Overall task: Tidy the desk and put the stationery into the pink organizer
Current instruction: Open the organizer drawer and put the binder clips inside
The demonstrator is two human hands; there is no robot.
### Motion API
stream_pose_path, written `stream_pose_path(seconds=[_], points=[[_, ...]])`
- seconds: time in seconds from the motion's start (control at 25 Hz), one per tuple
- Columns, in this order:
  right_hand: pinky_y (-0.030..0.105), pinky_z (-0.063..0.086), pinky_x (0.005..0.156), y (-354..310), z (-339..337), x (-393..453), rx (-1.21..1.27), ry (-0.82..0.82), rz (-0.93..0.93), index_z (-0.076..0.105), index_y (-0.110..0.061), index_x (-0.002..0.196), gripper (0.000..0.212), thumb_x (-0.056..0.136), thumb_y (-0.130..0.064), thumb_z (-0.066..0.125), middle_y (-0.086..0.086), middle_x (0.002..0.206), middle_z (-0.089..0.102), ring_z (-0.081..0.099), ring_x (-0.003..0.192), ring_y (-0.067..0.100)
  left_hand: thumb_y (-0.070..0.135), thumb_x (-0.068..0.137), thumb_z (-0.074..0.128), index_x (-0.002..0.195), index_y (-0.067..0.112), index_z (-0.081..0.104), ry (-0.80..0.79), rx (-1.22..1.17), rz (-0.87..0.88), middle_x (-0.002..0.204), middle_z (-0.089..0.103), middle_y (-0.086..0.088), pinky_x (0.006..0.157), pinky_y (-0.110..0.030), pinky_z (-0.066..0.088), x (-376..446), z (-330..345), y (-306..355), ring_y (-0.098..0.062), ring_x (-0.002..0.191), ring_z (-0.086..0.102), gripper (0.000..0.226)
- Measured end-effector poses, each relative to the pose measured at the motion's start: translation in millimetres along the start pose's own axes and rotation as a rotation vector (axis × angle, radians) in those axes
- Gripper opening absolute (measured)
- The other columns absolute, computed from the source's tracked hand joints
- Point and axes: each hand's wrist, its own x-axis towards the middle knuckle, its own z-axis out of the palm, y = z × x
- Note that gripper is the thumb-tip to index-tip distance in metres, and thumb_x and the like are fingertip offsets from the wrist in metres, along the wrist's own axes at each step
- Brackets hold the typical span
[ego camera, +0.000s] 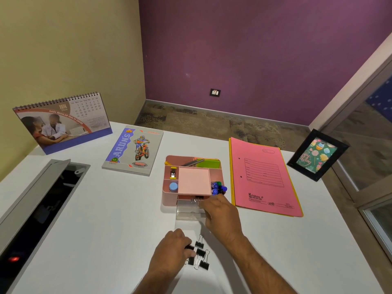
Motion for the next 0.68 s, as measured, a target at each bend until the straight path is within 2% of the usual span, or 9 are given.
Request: stream_pose_path(seconds=[0.08, 0.2, 0.32, 0.4, 0.6, 0.68], points=[[0.023, 0.057, 0.062, -1, -1, -8, 0.044, 0.057, 0.0, 0.078, -0.015, 0.083, 0.036, 0.054, 0.005, 0.084, -0.004, 0.082, 0.076, 0.069, 0.079, 0.019, 0.039, 0.089, 0.061, 0.102, 0.019, 0.071, 0.005, -0.075, -0.029, 0.105, 0.057, 0.003, 0.084, -0.025, 0.042, -1, -3, -1, -0.013, 0.1, 0.051, 0.027], [0.022, 0.055, 0.063, -4, -1, -23, 0.08, 0.137, -0.005, 0.077, -0.015, 0.085, 0.032, 0.06, 0.005, 0.081, -0.006, 0.085, 0.075, 0.067, 0.077, 0.017, 0.032, 0.081, 0.071, 0.088, 0.024, 0.071, 0.042, -0.207, -0.116, 0.09, 0.057, 0.01, 0.069, -0.018, 0.037, -3, -8, 0, -0.007, 0.087, 0.052, 0.01], [0.02, 0.053, 0.065, -7, 6, -46, 0.141, 0.177, 0.027, 0.077, -0.016, 0.085, 0.032, 0.062, 0.006, 0.08, -0.008, 0.085, 0.074, 0.064, 0.077, 0.012, 0.021, 0.077, 0.077, 0.086, 0.027, 0.066, 0.026, -0.298, -0.189, 0.086, 0.058, 0.009, 0.067, -0.015, 0.041, -5, -10, 0, -0.007, 0.081, 0.055, 0.015], [0.019, 0.053, 0.066, -10, 13, -62, 0.162, 0.156, 0.076, 0.077, -0.017, 0.084, 0.033, 0.062, 0.007, 0.082, -0.01, 0.085, 0.074, 0.064, 0.077, 0.009, 0.013, 0.077, 0.076, 0.089, 0.024, 0.07, 0.019, -0.336, -0.233, 0.084, 0.062, 0.007, 0.07, -0.018, 0.049, -5, -12, 1, -0.007, 0.079, 0.061, 0.017], [0.021, 0.053, 0.063, -12, 22, -84, 0.183, 0.121, 0.132, 0.075, -0.019, 0.079, 0.034, 0.061, 0.009, 0.081, -0.013, 0.084, 0.073, 0.064, 0.074, 0.01, 0.009, 0.081, 0.069, 0.082, 0.023, 0.075, 0.05, -0.321, -0.266, 0.083, 0.069, 0.007, 0.071, -0.018, 0.05, -2, -12, 4, -0.007, 0.077, 0.065, 0.015], [0.021, 0.052, 0.063, -10, 22, -85, 0.182, 0.128, 0.143, 0.075, -0.02, 0.079, 0.034, 0.062, 0.009, 0.081, -0.014, 0.084, 0.073, 0.063, 0.074, 0.01, 0.007, 0.081, 0.063, 0.074, 0.019, 0.072, 0.053, -0.283, -0.243, 0.071, 0.068, 0.004, 0.066, -0.021, 0.05, 0, -11, 4, -0.012, 0.071, 0.065, 0.017]])
